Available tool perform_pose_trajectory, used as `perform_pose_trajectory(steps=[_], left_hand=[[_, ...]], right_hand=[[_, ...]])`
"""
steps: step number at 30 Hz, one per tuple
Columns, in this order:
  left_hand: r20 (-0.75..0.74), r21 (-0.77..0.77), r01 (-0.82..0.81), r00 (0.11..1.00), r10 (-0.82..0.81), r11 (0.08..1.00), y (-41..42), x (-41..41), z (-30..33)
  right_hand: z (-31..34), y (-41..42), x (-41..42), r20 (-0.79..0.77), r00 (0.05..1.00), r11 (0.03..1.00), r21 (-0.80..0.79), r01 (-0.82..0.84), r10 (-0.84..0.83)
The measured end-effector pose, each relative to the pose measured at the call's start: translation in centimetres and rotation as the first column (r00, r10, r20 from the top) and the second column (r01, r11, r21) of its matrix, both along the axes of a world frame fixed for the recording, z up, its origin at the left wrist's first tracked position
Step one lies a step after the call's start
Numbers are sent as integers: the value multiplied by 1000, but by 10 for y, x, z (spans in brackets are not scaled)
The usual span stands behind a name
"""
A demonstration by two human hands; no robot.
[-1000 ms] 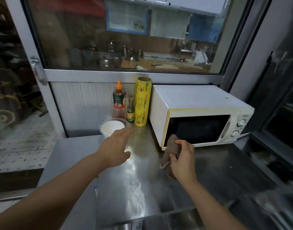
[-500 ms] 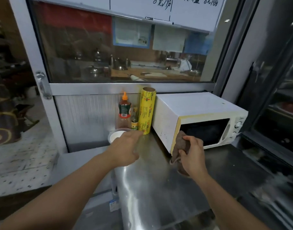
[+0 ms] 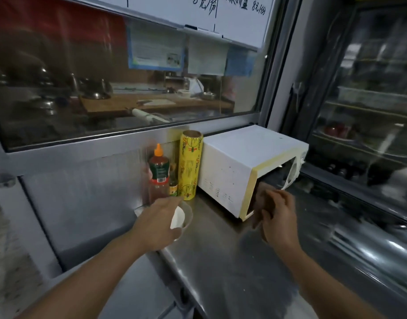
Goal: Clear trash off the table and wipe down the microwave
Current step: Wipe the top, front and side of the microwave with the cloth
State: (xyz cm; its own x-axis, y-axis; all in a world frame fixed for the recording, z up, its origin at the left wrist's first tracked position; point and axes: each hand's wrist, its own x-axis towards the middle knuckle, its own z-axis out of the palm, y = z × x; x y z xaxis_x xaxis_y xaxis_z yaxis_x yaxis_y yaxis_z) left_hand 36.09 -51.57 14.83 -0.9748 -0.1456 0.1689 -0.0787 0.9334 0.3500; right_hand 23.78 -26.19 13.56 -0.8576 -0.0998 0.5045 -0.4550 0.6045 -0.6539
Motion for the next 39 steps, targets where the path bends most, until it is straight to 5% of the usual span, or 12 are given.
perform_pose_trajectory(steps=[15,24,28,33,37,39], left_hand=[[91,-77,267,961,-260,961,-47,-166,7],[18,-323,394,912,-411,860,-76,-262,8],[26,-495,453,861,-508,741,-86,-300,21],[98,-729,449,816,-570,517,-98,-347,29],[132,-847,386,818,-559,365,-102,-377,29],[158,-873,380,815,-557,308,-101,-386,24]], right_hand=[[-22,-84,-99,-105,990,994,42,98,-93],[-44,-99,-121,-271,942,963,126,237,-196],[-47,-101,-132,-277,940,949,185,255,-198],[-51,-103,-159,-540,826,788,434,437,-161],[-69,-97,-184,-601,795,453,688,567,-81],[-86,-94,-193,-619,781,374,707,600,-82]])
